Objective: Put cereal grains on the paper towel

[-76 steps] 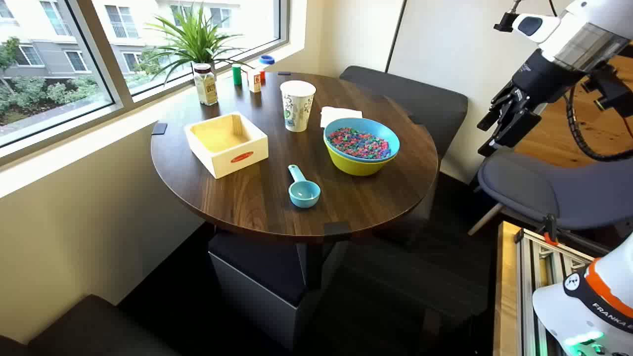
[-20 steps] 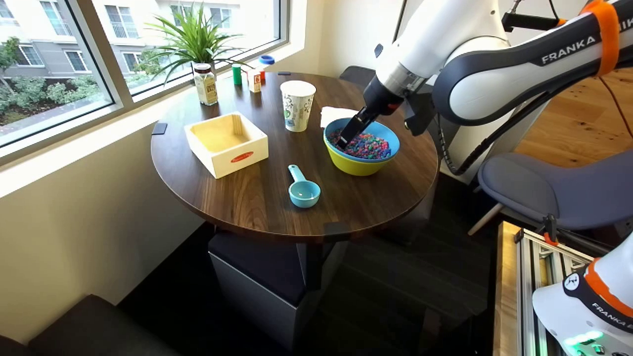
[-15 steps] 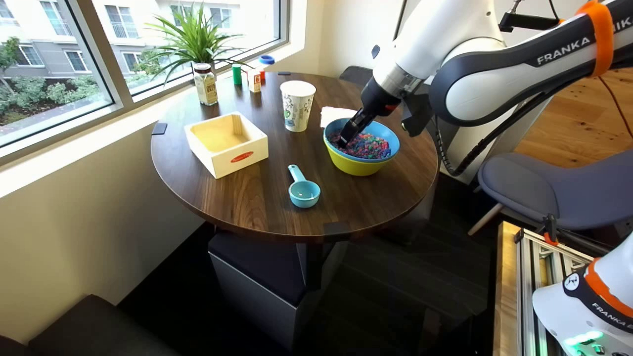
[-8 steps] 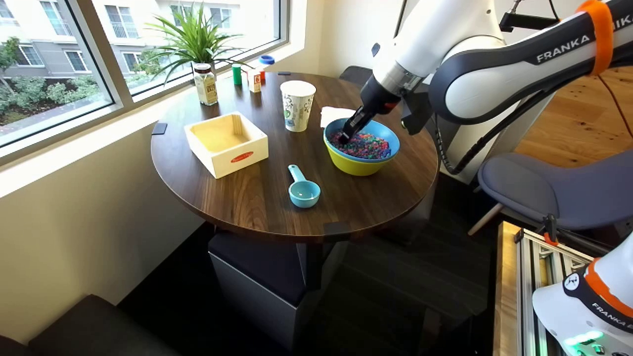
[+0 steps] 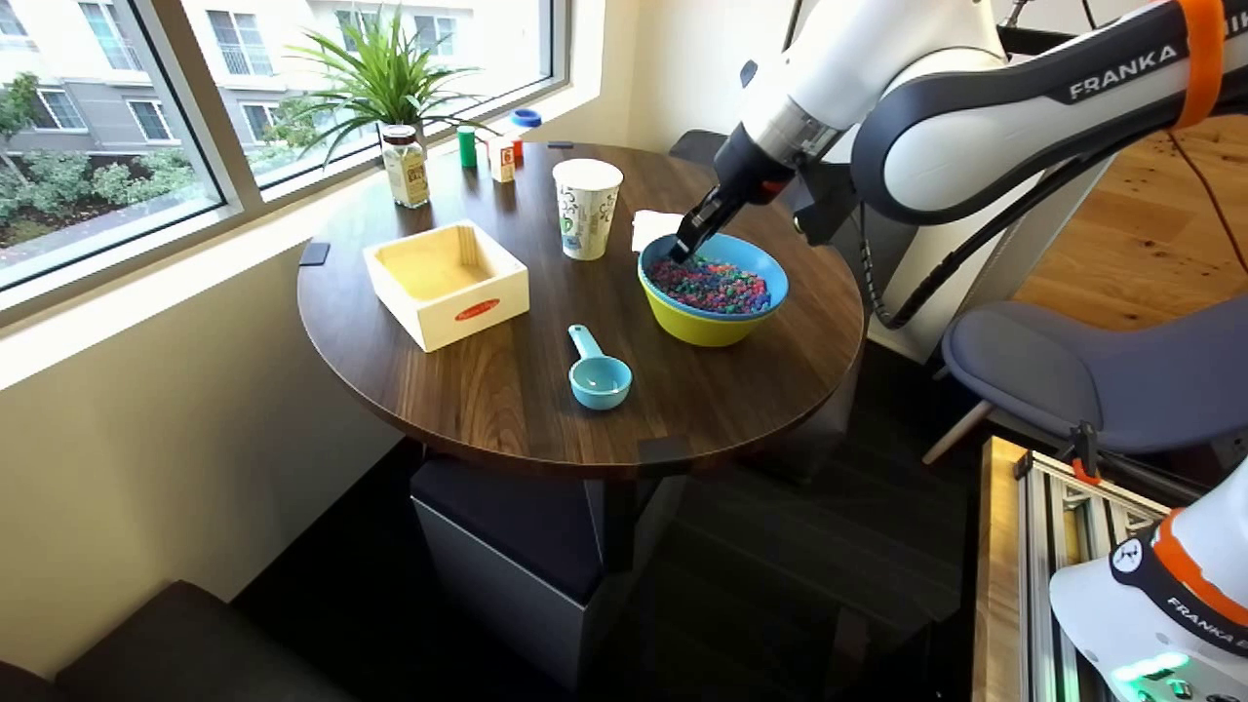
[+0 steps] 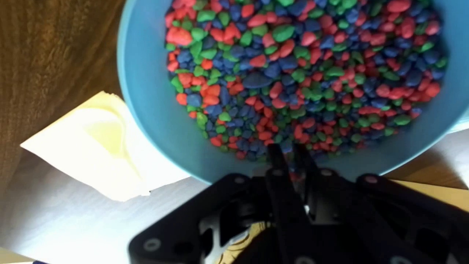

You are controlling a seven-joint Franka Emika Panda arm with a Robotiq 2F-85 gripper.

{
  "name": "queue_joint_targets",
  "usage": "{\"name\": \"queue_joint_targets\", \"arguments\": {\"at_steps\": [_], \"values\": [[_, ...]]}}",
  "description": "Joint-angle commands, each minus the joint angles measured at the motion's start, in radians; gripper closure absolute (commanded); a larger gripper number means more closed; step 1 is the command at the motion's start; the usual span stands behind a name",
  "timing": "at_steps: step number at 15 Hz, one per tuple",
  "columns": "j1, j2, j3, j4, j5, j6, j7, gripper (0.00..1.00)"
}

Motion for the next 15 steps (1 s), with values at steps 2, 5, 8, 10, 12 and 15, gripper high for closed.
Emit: {"name": "queue_joint_targets", "arguments": {"at_steps": [2, 5, 8, 10, 12, 15], "values": [[-0.017, -0.033, -0.031, 0.009, -0.033, -0.012, 0.039, 0.97], [-0.043, -0.017, -0.059, 0.027, -0.042, -0.006, 0.03, 0.97], [-0.059, 0.013, -0.09, 0.038, -0.026, 0.002, -0.015, 0.97], [-0.063, 0.033, -0.106, 0.039, -0.014, 0.012, -0.06, 0.97], [-0.063, 0.051, -0.119, 0.041, 0.007, 0.01, -0.117, 0.97], [-0.069, 0.077, -0.131, 0.05, 0.025, 0.01, -0.174, 0.97]]}}
